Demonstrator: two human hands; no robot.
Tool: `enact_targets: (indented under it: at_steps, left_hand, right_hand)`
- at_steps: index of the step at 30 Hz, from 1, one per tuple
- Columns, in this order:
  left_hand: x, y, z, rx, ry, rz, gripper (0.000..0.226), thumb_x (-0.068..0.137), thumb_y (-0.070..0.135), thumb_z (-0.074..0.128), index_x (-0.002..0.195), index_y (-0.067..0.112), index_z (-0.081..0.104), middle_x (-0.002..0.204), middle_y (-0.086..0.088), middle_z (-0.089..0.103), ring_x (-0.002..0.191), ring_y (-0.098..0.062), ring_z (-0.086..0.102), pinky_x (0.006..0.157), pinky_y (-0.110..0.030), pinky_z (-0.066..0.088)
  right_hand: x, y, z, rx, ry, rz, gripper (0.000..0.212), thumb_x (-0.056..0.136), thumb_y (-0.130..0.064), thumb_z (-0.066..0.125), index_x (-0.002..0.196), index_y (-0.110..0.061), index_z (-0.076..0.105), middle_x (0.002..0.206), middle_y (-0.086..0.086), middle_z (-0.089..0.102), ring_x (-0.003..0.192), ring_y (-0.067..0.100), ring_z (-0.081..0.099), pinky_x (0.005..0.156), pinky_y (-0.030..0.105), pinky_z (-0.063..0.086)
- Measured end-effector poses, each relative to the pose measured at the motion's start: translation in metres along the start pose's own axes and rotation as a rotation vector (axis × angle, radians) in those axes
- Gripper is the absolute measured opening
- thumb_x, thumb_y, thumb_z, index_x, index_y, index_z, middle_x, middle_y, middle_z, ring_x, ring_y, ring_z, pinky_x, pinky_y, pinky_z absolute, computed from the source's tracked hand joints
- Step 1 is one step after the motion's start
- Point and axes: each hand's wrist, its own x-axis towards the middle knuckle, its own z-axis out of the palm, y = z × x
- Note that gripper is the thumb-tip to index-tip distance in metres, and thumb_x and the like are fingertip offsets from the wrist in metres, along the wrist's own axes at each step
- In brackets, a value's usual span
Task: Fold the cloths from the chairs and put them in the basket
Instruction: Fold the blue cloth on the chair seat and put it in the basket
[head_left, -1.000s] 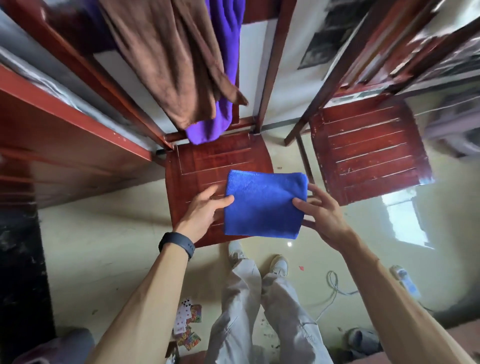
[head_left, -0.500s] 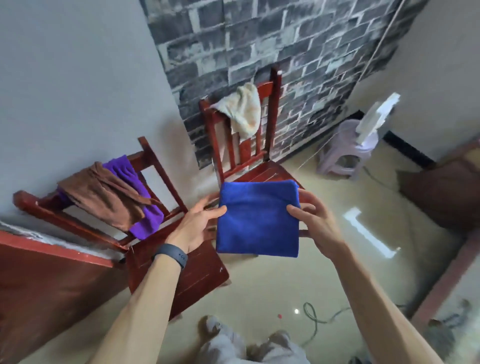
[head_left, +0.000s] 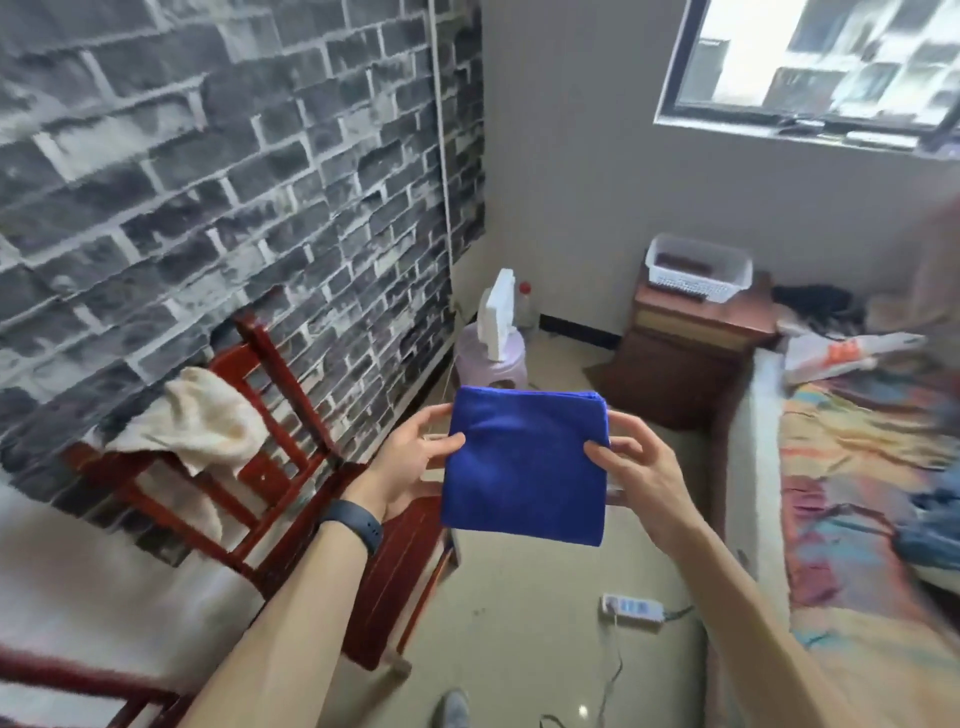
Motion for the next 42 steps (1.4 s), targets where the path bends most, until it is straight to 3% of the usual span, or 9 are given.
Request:
enact_targets:
  at_steps: [5, 11, 17, 20, 22, 25, 30, 33, 42]
  left_hand:
    - [0.104, 0.043, 0.05, 0.029, -0.135, -0.001, 0.031, 0.092, 0.016, 0.068, 0.111, 0.041, 0.068, 0.108, -0.005, 0.075, 0.088, -0.023, 0.071, 0.066, -0.04, 0.057]
    - [0.241, 0.096, 0.097, 0.003, -0.262, -0.037, 0.034, 0.092, 0.01, 0.067, 0.122, 0.026, 0.063, 0.101, -0.004, 0.076, 0.076, -0.02, 0.073, 0.056, -0.032, 0.055]
    - [0.346, 0.154, 0.136, 0.062, -0.36, -0.054, 0.036, 0.088, 0.015, 0.071, 0.118, 0.032, 0.066, 0.111, -0.007, 0.075, 0.093, -0.023, 0.073, 0.07, -0.039, 0.058]
    - [0.387, 0.174, 0.159, 0.076, -0.395, -0.049, 0.041, 0.079, 0.019, 0.074, 0.117, 0.032, 0.068, 0.115, -0.01, 0.073, 0.103, -0.031, 0.069, 0.088, -0.053, 0.055]
    - [0.413, 0.183, 0.174, 0.134, -0.415, -0.043, 0.033, 0.082, 0.019, 0.073, 0.109, 0.037, 0.071, 0.113, -0.005, 0.074, 0.103, -0.026, 0.07, 0.084, -0.052, 0.057]
    - [0.454, 0.188, 0.199, 0.201, -0.439, -0.069, 0.031, 0.089, 0.017, 0.069, 0.109, 0.04, 0.07, 0.111, -0.001, 0.075, 0.097, -0.019, 0.073, 0.069, -0.041, 0.059]
    - [0.534, 0.194, 0.252, 0.252, -0.456, -0.091, 0.029, 0.09, 0.017, 0.069, 0.108, 0.039, 0.069, 0.112, -0.001, 0.074, 0.103, -0.023, 0.071, 0.072, -0.044, 0.059]
    - [0.589, 0.196, 0.288, 0.28, -0.429, -0.124, 0.03, 0.09, 0.016, 0.069, 0.112, 0.037, 0.067, 0.11, -0.002, 0.075, 0.099, -0.022, 0.071, 0.085, -0.051, 0.058]
    - [0.727, 0.199, 0.39, 0.318, -0.363, -0.298, 0.033, 0.092, 0.016, 0.065, 0.12, 0.034, 0.06, 0.11, -0.001, 0.075, 0.103, -0.024, 0.071, 0.082, -0.046, 0.057]
  right_hand:
    - [0.066, -0.026, -0.049, 0.041, 0.127, -0.034, 0.031, 0.092, -0.017, 0.073, 0.118, -0.033, 0.067, 0.102, 0.002, 0.077, 0.094, 0.021, 0.075, 0.061, 0.04, 0.06]
    - [0.169, -0.048, -0.093, 0.104, 0.269, -0.029, 0.032, 0.091, -0.019, 0.074, 0.118, -0.034, 0.068, 0.103, 0.008, 0.076, 0.092, 0.028, 0.075, 0.061, 0.043, 0.06]
    - [0.256, -0.074, -0.125, 0.151, 0.353, -0.052, 0.031, 0.092, -0.017, 0.073, 0.117, -0.034, 0.069, 0.102, 0.01, 0.076, 0.091, 0.026, 0.075, 0.062, 0.044, 0.061]
    - [0.291, -0.084, -0.145, 0.178, 0.399, -0.054, 0.032, 0.091, -0.017, 0.074, 0.116, -0.035, 0.07, 0.102, 0.008, 0.077, 0.091, 0.022, 0.076, 0.062, 0.04, 0.06]
    - [0.312, -0.084, -0.161, 0.179, 0.425, -0.043, 0.033, 0.09, -0.017, 0.075, 0.116, -0.035, 0.07, 0.102, 0.006, 0.077, 0.091, 0.021, 0.076, 0.062, 0.039, 0.059]
    - [0.344, -0.077, -0.188, 0.199, 0.454, -0.013, 0.032, 0.088, -0.019, 0.077, 0.113, -0.037, 0.071, 0.1, 0.005, 0.077, 0.089, 0.02, 0.076, 0.062, 0.037, 0.059]
    - [0.411, -0.064, -0.243, 0.232, 0.491, 0.037, 0.034, 0.085, -0.025, 0.08, 0.116, -0.035, 0.069, 0.105, 0.004, 0.077, 0.095, 0.024, 0.075, 0.067, 0.04, 0.06]
    - [0.46, -0.059, -0.283, 0.237, 0.498, 0.08, 0.036, 0.086, -0.025, 0.079, 0.119, -0.034, 0.068, 0.106, 0.003, 0.077, 0.097, 0.021, 0.075, 0.067, 0.041, 0.06]
    - [0.603, -0.05, -0.403, 0.213, 0.464, 0.26, 0.021, 0.09, -0.021, 0.075, 0.108, -0.03, 0.07, 0.1, 0.002, 0.078, 0.09, 0.018, 0.076, 0.064, 0.038, 0.059]
